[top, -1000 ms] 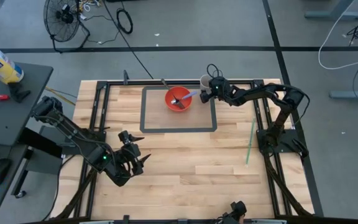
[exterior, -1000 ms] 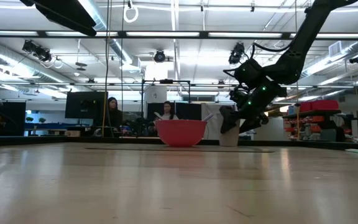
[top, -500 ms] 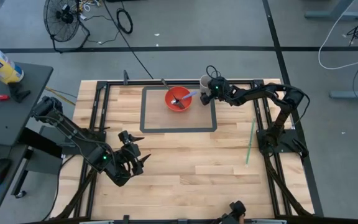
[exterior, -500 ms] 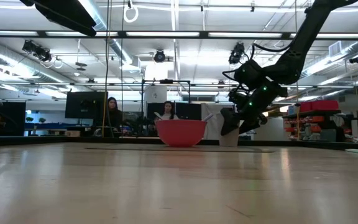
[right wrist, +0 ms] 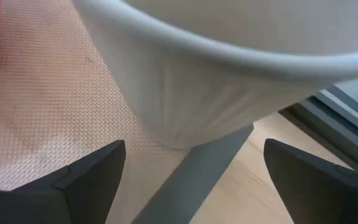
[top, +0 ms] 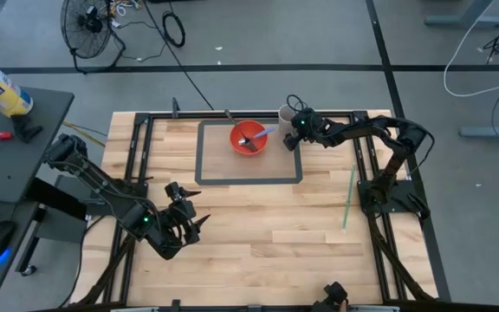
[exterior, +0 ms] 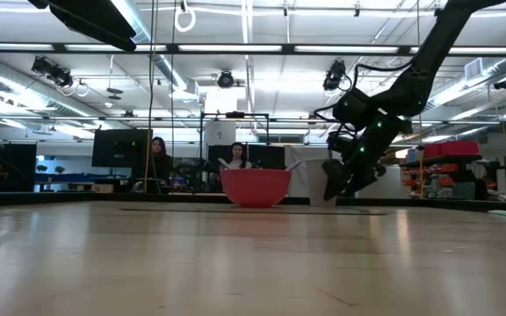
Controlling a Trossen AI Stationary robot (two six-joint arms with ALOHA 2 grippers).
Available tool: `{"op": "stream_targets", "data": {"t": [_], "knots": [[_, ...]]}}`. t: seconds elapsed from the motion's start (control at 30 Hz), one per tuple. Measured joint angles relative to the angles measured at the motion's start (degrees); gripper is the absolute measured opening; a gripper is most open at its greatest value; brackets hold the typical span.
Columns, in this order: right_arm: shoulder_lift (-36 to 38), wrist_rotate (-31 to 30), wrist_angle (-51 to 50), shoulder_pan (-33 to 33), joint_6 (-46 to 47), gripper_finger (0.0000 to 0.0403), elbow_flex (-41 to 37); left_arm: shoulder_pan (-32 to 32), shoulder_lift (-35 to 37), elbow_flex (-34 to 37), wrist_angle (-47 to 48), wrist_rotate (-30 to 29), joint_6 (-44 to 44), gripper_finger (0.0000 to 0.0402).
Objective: Pick & Place Utensil
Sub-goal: Put the green straw into the gray cup
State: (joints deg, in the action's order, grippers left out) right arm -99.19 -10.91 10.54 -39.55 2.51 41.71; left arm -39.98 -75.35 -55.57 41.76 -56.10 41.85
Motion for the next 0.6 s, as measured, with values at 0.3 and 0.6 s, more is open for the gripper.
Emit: {"op": "stream_targets", "data": {"t": [0.3, 0.6], "knots": [[8.9, -0.2, -15.6, 0.6, 6.6, 0.0384, 0.0, 0.0, 0.0, 0.0, 0.0, 0.0, 0.0, 0.0362], [23.2, 0.5, -39.4, 6.3, 17.9, 0.0359, 0.0, 0.0, 0.0, 0.0, -0.1, -0.9, 0.0, 0.0362]]}}
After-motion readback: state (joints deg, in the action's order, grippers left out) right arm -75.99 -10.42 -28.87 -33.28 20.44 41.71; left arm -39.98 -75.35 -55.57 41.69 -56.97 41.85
